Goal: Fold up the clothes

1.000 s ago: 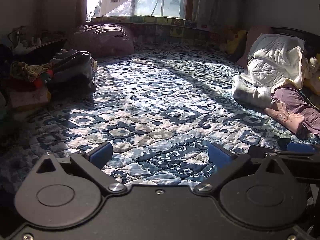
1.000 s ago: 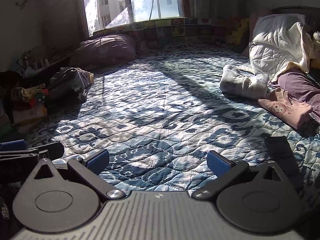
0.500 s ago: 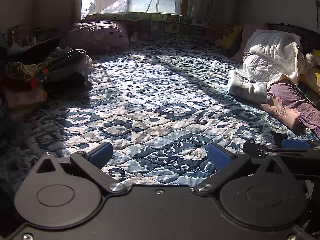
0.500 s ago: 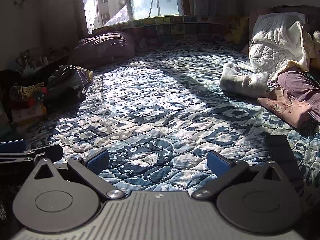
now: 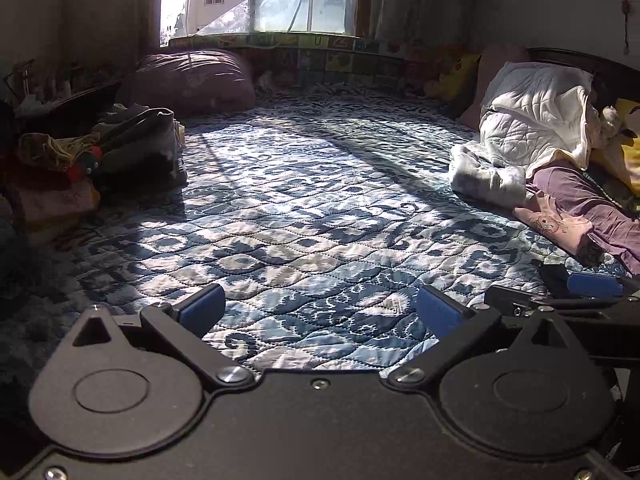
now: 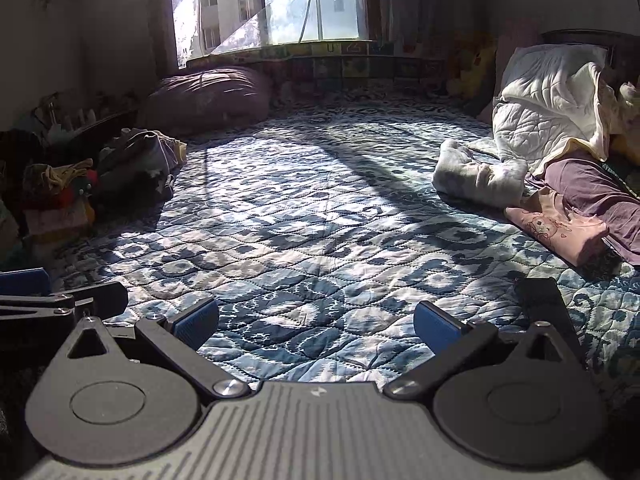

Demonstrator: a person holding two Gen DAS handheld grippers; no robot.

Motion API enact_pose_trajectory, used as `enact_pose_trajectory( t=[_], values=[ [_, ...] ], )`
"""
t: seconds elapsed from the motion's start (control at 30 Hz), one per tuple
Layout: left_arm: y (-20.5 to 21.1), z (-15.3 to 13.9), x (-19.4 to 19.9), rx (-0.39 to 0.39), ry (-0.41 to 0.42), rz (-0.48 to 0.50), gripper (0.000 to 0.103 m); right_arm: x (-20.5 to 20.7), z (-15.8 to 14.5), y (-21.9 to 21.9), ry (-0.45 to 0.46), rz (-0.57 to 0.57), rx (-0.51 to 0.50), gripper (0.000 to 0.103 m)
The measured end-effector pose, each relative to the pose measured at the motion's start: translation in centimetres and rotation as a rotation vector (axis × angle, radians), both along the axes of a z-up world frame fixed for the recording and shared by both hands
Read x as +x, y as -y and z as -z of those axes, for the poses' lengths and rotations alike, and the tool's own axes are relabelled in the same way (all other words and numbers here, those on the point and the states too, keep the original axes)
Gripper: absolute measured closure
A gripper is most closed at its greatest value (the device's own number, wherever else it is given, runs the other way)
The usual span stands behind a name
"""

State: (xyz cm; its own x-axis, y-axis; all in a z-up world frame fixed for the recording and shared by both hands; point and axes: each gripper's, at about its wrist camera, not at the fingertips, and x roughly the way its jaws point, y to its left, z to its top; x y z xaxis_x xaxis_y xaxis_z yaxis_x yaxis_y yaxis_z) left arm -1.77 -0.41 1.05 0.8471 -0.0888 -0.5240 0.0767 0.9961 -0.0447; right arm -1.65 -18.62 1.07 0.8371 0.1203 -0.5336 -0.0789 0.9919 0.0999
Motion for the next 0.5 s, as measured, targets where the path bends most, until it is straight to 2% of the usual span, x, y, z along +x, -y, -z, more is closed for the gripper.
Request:
enact_pose_trajectory(
  t=[0.5],
  values=[
    [-0.7,-1.1,-2.6,-0.01,0.029,0.0,0.0,-2.7,-1.8,-0.9,0.046,0.013,-0.037,0.0]
  ],
)
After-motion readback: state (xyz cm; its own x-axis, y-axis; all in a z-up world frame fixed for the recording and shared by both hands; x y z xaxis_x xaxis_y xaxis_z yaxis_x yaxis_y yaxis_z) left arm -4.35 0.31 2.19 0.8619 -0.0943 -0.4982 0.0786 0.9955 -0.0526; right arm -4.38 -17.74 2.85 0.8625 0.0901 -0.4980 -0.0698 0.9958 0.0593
